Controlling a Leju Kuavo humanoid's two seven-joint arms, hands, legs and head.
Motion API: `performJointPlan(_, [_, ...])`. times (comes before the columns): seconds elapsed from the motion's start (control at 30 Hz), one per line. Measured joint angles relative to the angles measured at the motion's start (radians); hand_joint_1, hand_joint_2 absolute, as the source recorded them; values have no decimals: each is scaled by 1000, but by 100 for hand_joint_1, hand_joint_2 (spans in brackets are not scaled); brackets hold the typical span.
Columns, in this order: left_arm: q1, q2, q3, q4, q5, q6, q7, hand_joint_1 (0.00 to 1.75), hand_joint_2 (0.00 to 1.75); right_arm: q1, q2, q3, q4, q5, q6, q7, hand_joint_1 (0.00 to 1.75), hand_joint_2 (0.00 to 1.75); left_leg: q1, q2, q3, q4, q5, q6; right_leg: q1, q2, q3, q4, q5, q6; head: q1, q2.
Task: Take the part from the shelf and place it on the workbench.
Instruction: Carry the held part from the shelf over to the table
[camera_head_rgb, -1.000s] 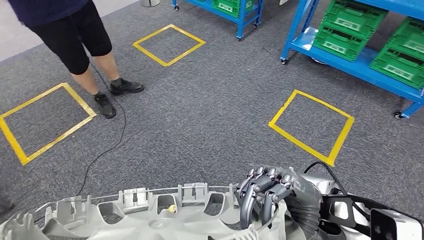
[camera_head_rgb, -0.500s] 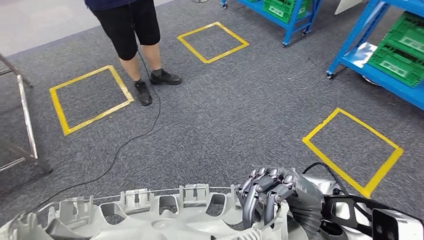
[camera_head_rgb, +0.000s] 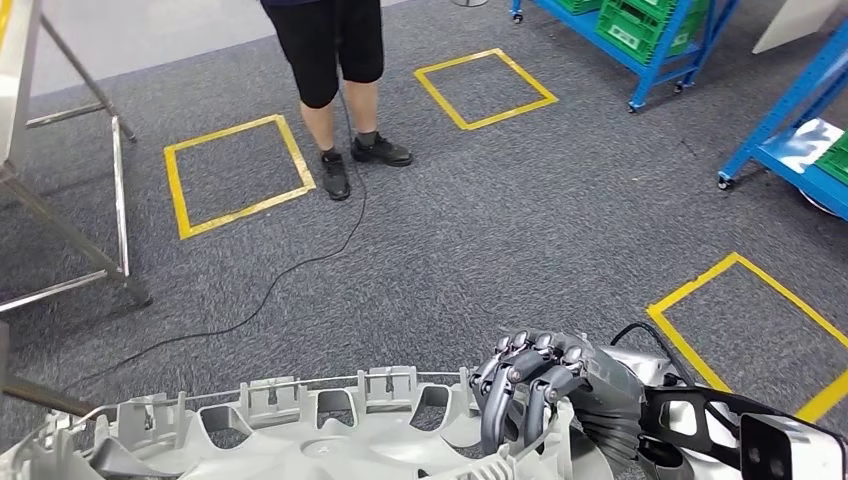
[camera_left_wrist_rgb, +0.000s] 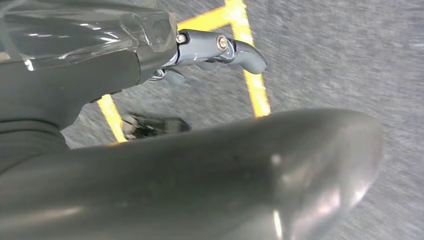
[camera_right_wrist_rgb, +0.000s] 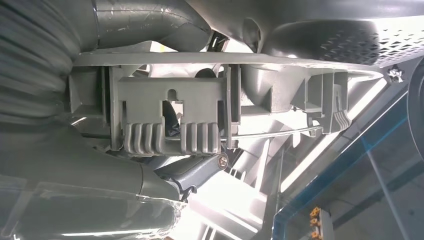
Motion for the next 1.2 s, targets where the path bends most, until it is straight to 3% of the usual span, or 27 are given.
performJointPlan(0.07, [-3, 5, 5, 0, 0, -11, 0, 0, 0, -6, -1, 3, 0, -2, 2, 0, 150, 175, 0, -21, 4, -7, 3, 10, -1, -10, 2, 0, -5, 9, 0, 0])
performJointPlan(0.13, [-4, 8, 10, 0, 0, -17, -1, 0, 0, -13, -2, 7, 3, -2, 3, 1, 150, 175, 6, -40, 16, -20, 11, 22, -5, 23, -14, 36, -24, 12, 2, 0])
performJointPlan(0.2, [-10, 8, 15, 0, 0, -24, -2, 0, 0, -18, -3, 12, 7, -2, 3, 2, 150, 175, 8, -61, 22, -25, 15, 30, -8, 73, -72, 151, -70, 8, 6, 0])
performJointPlan(0.27, [-15, 7, 19, 0, 0, -32, -2, 0, 0, -18, -4, 16, 13, -1, 2, 2, 150, 175, 8, -88, 23, -25, 14, 33, -10, 90, -144, 278, -108, 9, 6, 0])
performJointPlan(0.3, [-15, 5, 20, 0, 0, -36, -2, 0, 0, -18, -4, 19, 16, 0, 2, 3, 150, 175, 9, -103, 23, -25, 13, 33, -12, 92, -161, 299, -107, 15, 6, 0])
performJointPlan(0.33, [-15, 3, 21, 0, 0, -39, -2, 0, 0, -19, -4, 21, 18, 1, 1, 4, 150, 175, 10, -118, 24, -24, 13, 31, -15, 94, -157, 274, -87, 24, 6, 0])
performJointPlan(0.37, [-15, 2, 22, 0, 0, -41, -2, 0, 0, -21, -5, 24, 20, 1, 1, 6, 150, 175, 11, -133, 26, -22, 11, 29, -19, 102, -134, 214, -56, 34, 6, 0])
performJointPlan(0.4, [-15, 0, 22, 0, 0, -42, -2, 0, 0, -23, -5, 26, 21, 2, 0, 7, 150, 175, 13, -148, 25, -18, 8, 25, -26, 122, -104, 139, -23, 44, 7, 0])
performJointPlan(0.43, [-16, 0, 22, 0, 0, -43, -2, 0, 0, -26, -4, 28, 23, 2, -1, 9, 150, 175, 12, -161, 23, -12, 4, 19, -30, 142, -76, 77, 5, 46, 6, 0])
performJointPlan(0.5, [-16, -2, 22, 0, 0, -45, -2, 0, 0, -30, -5, 32, 26, 4, -4, 13, 150, 175, 12, -182, 15, -3, 0, 6, -30, 165, -50, 21, 30, 35, 6, 0])
performJointPlan(0.53, [-15, -2, 22, 0, 0, -46, -2, 0, 0, -33, -5, 35, 27, 6, -6, 15, 150, 175, 13, -191, 11, -2, -1, 0, -26, 157, -48, 21, 32, 26, 5, 0])
performJointPlan(0.57, [-14, -2, 22, 0, 0, -49, -2, 0, 0, -36, -5, 37, 28, 8, -9, 17, 150, 175, 16, -192, 9, -2, 0, -5, -26, 146, -47, 19, 33, 19, 5, 0])
performJointPlan(0.63, [-13, -2, 22, 0, 0, -52, -2, 0, 0, -41, -5, 40, 30, 11, -14, 19, 150, 175, 16, -150, -7, 26, -16, -15, -25, 126, -41, 15, 33, 5, 1, 0])
performJointPlan(0.7, [-17, -3, 22, 0, 0, -53, -2, 0, 0, -42, -5, 41, 30, 12, -15, 19, 150, 175, 15, -87, -55, 124, -63, -22, -21, 103, -33, 13, 28, -6, -3, 0])
performJointPlan(0.77, [-19, -6, 22, 0, 0, -54, -2, 0, 0, -42, -6, 43, 31, 12, -16, 19, 150, 175, 19, -66, -119, 244, -105, -25, -15, 78, -29, 13, 23, -13, -4, 0])
performJointPlan(0.8, [-18, -8, 22, 0, 0, -54, -2, 0, 0, -42, -6, 44, 31, 12, -16, 19, 150, 175, 19, -63, -136, 270, -106, -25, -13, 66, -28, 13, 21, -14, -4, 0])
performJointPlan(0.83, [-18, -9, 22, 0, 0, -54, -2, 0, 0, -42, -6, 45, 32, 12, -16, 19, 150, 175, 20, -60, -134, 260, -91, -25, -12, 54, -27, 14, 19, -15, -4, 0])
performJointPlan(0.87, [-18, -9, 22, 0, 0, -54, -2, 0, 0, -42, -6, 46, 32, 12, -16, 19, 150, 175, 19, -53, -112, 213, -62, -23, -11, 43, -25, 14, 17, -15, -4, 0])
performJointPlan(0.93, [-19, -9, 22, 0, 0, -53, -2, 0, 0, -44, -6, 48, 32, 12, -15, 19, 150, 175, 13, -17, -45, 84, -9, -16, -6, 24, -18, 14, 10, -11, -4, 0])
performJointPlan(1.0, [-21, -9, 22, 0, 0, -53, -2, 0, 0, -46, -6, 52, 32, 12, -14, 19, 150, 175, 3, 6, -7, 16, 5, -5, 0, 7, -14, 13, 4, -3, -3, 0])
performJointPlan(1.07, [-21, -8, 22, 0, 0, -53, -2, 0, 0, -48, -5, 56, 33, 12, -14, 19, 150, 175, -2, -11, -4, 8, 4, 6, 0, -10, -11, 11, 0, 5, -3, 0])
performJointPlan(1.13, [-20, -7, 22, 0, 0, -53, -2, 0, 0, -50, -4, 59, 33, 12, -14, 19, 150, 175, 3, -33, 4, -4, 10, 18, -4, 13, -17, 30, -12, 11, -2, 0])
performJointPlan(1.2, [-22, -7, 22, 0, 0, -53, -2, 0, 0, -50, -5, 61, 34, 12, -14, 19, 150, 175, 9, -56, 11, -12, 15, 27, -8, 65, -65, 123, -53, 10, 0, 0])
